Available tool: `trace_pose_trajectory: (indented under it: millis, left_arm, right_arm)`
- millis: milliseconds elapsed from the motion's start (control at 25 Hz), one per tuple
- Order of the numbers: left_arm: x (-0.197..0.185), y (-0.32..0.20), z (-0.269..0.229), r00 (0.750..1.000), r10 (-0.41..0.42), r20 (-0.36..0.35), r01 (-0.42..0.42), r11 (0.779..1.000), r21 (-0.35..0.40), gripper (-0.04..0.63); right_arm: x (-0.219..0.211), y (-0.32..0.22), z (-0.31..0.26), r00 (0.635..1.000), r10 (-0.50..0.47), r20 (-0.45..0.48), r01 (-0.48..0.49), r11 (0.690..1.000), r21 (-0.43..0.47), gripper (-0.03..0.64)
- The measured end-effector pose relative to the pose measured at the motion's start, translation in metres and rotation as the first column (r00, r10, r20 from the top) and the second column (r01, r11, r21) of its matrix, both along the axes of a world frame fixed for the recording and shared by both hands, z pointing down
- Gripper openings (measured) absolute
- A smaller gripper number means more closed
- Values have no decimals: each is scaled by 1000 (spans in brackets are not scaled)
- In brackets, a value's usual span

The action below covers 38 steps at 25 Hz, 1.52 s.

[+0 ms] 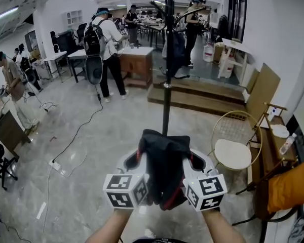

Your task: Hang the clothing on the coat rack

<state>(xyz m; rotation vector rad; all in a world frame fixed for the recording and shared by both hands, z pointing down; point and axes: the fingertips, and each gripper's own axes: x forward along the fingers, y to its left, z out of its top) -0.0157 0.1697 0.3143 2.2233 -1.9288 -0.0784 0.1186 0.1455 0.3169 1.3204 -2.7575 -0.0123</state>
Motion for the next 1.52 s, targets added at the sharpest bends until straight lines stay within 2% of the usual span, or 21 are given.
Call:
trace_pose_trajectory:
  millis: [240, 400, 1000, 1280, 1520]
  left_arm:
    - [-37, -13, -5, 1000, 29, -1, -29, 1000, 13, 31]
    - [-49, -23, -1, 999, 38, 0, -38, 999, 9, 31]
    - [-49, -89, 14, 999, 33, 32, -32, 999, -20, 31]
    - [-47, -144, 16, 999, 10, 43, -8, 999, -33, 31]
    - [-59, -185, 15, 999, -17, 41, 18, 999, -37, 31]
  right_arm:
    - [-37, -15, -9, 1000, 28, -3, -28, 999, 17, 19]
    - [-49, -25, -7, 999, 39, 1, -39, 999, 20, 18]
    - [-51, -93, 4, 999, 38, 30, -38, 999, 12, 18]
    - [-51, -151, 7, 999, 10, 47, -10, 1000, -1, 18]
    - [-63, -196, 5, 998, -17, 62, 17, 1000, -1, 18]
